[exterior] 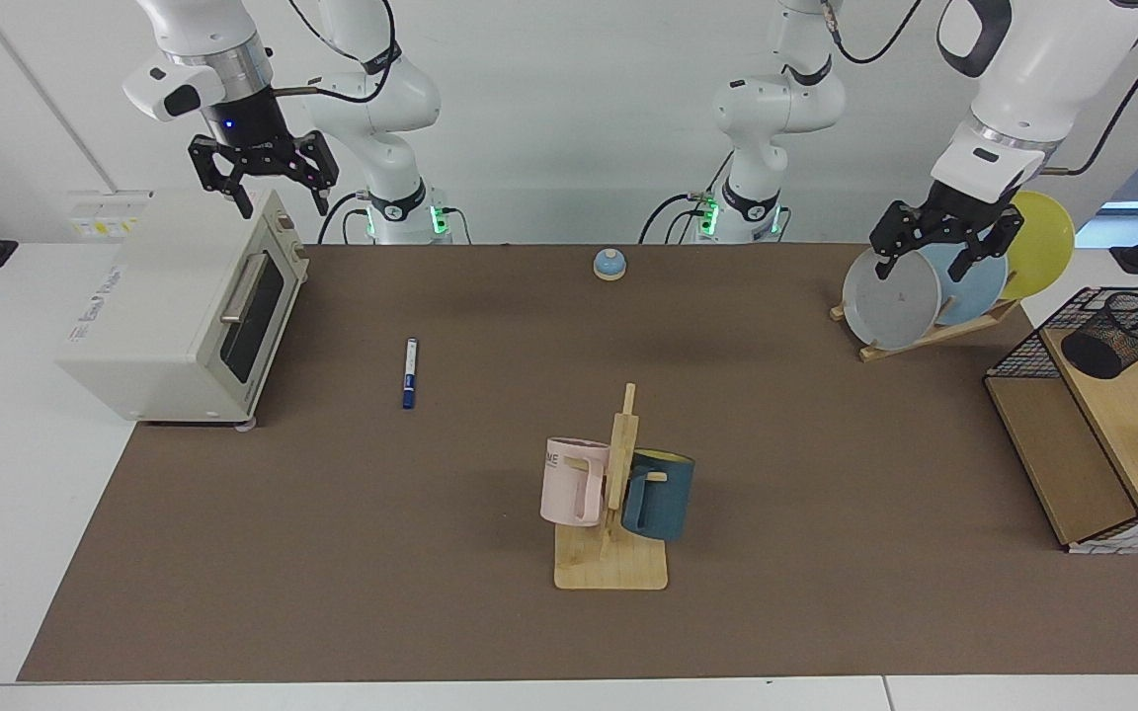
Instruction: Put markers into pen holder
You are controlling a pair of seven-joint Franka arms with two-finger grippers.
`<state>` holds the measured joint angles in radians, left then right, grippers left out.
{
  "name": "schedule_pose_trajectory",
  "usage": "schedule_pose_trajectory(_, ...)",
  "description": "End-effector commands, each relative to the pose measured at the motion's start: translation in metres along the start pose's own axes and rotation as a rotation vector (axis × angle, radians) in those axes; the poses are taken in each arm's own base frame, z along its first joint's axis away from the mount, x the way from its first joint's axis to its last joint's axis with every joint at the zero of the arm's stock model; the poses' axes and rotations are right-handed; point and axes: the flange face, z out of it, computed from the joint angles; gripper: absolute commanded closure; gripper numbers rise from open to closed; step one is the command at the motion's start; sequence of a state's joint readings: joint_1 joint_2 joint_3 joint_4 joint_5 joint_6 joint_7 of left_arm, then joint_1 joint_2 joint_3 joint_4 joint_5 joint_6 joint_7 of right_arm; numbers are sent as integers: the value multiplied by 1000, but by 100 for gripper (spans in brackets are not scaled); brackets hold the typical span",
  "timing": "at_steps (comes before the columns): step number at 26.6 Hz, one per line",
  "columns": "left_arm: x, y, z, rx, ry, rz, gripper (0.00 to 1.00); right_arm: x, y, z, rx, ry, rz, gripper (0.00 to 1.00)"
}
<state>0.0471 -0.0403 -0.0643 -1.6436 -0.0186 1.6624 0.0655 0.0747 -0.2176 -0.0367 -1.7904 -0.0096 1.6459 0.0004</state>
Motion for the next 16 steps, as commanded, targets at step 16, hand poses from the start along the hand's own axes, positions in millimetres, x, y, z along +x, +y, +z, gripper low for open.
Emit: schedule_pose_trajectory(16,-32,8,-6,2,-126,19,0,97,-64,198,6,-16,-51,0)
